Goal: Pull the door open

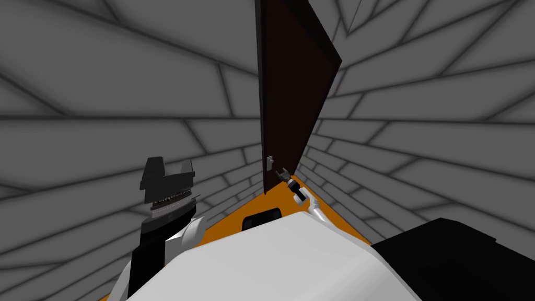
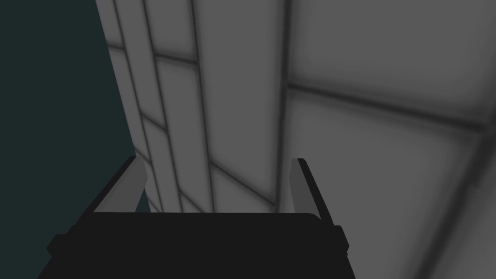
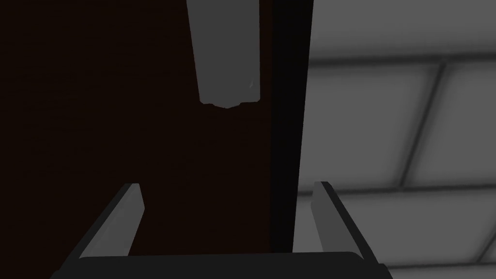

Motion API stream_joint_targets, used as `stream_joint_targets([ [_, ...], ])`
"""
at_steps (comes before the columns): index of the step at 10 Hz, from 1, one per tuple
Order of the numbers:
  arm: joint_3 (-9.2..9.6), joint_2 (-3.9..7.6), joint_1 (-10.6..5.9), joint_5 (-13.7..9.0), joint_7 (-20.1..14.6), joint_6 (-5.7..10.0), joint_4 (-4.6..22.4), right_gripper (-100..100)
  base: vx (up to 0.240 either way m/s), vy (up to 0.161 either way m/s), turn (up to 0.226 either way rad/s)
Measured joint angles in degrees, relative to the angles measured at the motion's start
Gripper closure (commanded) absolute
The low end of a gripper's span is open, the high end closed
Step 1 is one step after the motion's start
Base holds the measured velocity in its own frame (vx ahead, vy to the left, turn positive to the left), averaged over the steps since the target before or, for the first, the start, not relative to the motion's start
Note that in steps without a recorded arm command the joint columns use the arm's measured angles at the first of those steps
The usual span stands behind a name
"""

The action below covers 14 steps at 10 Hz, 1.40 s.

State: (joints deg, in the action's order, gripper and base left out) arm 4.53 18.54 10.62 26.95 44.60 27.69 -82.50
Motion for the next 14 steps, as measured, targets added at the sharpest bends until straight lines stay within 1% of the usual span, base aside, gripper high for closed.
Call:
stream_joint_targets([
  [1, 0.25, 0.19, -0.39, 0.8, 0.8, -0.21, 0.7, -100, 0.041, -0.018, 0.012],
  [2, 0.28, 0.21, -0.44, 0.9, 0.9, -0.27, 0.8, -100, 0.052, 0.071, 0.154],
  [4, -1.41, 1.06, -1.24, 0.2, 0.7, 0.73, 3.0, -100, 0.134, 0.132, 0.151],
  [5, -2.16, 1.21, -1.93, -0.1, 0.6, 1.06, 4.2, -100, 0.167, 0.146, 0.165],
  [6, -3.03, 1.82, -2.19, -0.5, 0.3, 1.16, 4.8, -100, 0.135, 0.083, 0.069],
  [7, -3.67, 2.13, -2.54, -0.7, 0.1, 1.60, 5.8, -100, 0.091, 0.049, 0.061],
  [8, -4.16, 2.32, -2.47, -0.9, 0.1, 1.88, 6.1, -100, 0.085, 0.043, 0.101],
  [9, -4.77, 2.42, -2.85, -1.1, 0.1, 2.27, 7.0, -100, 0.091, 0.047, 0.114],
  [10, -5.45, 2.52, -3.53, -1.4, 0.2, 2.87, 8.5, -100, 0.120, 0.044, 0.139],
  [12, -7.23, 3.38, -4.64, -2.1, 0.0, 4.28, 11.4, -100, 0.093, 0.032, 0.059],
  [13, -7.34, 3.42, -4.69, -2.2, 0.0, 4.50, 11.6, 100, -0.008, -0.004, -0.015],
  [14, -7.32, 3.43, -4.68, -2.1, 0.0, 4.35, 11.5, 100, -0.014, -0.016, -0.010],
])
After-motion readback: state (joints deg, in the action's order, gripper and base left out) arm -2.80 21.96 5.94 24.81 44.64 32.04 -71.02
